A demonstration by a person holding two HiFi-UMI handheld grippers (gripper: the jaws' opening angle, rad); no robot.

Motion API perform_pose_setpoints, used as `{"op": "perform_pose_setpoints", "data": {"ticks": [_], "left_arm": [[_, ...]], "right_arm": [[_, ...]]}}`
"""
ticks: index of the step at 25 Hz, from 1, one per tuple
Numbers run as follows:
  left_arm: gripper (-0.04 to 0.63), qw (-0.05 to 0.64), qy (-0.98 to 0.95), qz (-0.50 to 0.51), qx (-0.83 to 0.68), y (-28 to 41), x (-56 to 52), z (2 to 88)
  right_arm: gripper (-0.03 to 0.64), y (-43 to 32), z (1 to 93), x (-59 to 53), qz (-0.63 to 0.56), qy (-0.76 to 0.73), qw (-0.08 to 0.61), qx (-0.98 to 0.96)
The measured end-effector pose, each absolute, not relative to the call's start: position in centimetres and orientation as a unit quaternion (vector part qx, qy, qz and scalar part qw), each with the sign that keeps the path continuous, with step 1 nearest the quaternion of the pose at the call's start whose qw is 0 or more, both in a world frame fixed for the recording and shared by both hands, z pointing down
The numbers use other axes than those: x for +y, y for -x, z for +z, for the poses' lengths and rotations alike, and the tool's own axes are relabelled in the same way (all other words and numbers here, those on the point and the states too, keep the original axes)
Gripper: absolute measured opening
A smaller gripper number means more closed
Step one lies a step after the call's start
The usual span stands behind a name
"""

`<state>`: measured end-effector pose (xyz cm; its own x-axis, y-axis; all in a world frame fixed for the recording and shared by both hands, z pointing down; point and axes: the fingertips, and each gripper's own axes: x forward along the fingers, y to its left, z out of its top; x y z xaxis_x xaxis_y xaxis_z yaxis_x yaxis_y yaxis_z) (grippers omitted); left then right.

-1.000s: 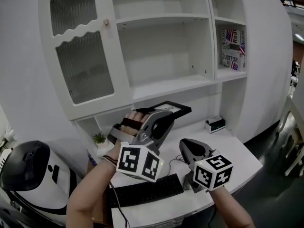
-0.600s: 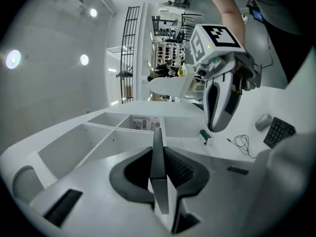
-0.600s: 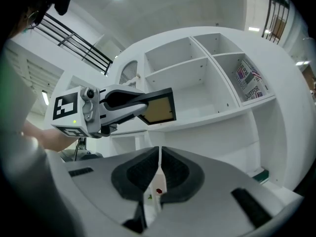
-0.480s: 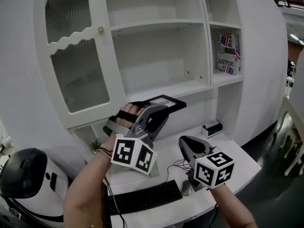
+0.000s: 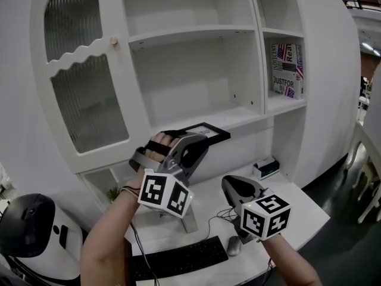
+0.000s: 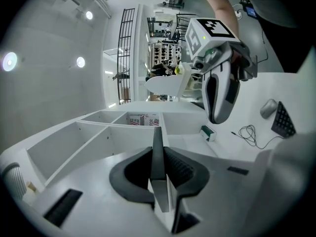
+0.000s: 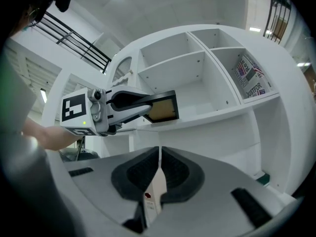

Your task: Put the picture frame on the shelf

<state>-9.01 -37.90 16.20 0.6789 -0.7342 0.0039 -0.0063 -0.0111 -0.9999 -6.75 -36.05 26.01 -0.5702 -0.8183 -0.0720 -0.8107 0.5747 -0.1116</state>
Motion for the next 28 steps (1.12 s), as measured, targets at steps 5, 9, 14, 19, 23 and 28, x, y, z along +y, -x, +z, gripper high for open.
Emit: {"op": "perform_pose_setpoints", "data": {"ticks": [5, 9, 14, 19, 23, 28], "left_arm": [[0.066, 0.632, 0.664, -0.279, 0.287, 9.3, -39.8, 16.7], [0.066, 0.623, 0.671, -0.280, 0.290, 9.4, -41.1, 17.3], [0.066, 0.619, 0.669, -0.285, 0.296, 9.7, -42.3, 18.0], [0.066, 0.616, 0.668, -0.290, 0.301, 10.0, -43.3, 18.2], [0.066, 0.612, 0.667, -0.296, 0.306, 10.3, -44.2, 18.2], [0.066, 0.601, 0.670, -0.303, 0.313, 10.7, -45.2, 18.2]], "right_arm": [[0.002, 6.9, 26.5, -37.7, -0.041, 0.456, 0.055, 0.887], [0.002, 6.8, 27.3, -38.8, -0.049, 0.458, 0.051, 0.886], [0.002, 6.5, 27.9, -39.7, -0.055, 0.460, 0.048, 0.885], [0.002, 6.5, 28.0, -40.2, -0.057, 0.460, 0.045, 0.885], [0.002, 6.7, 28.2, -40.5, -0.057, 0.457, 0.043, 0.886], [0.002, 6.8, 28.4, -40.9, -0.060, 0.455, 0.041, 0.888]]}}
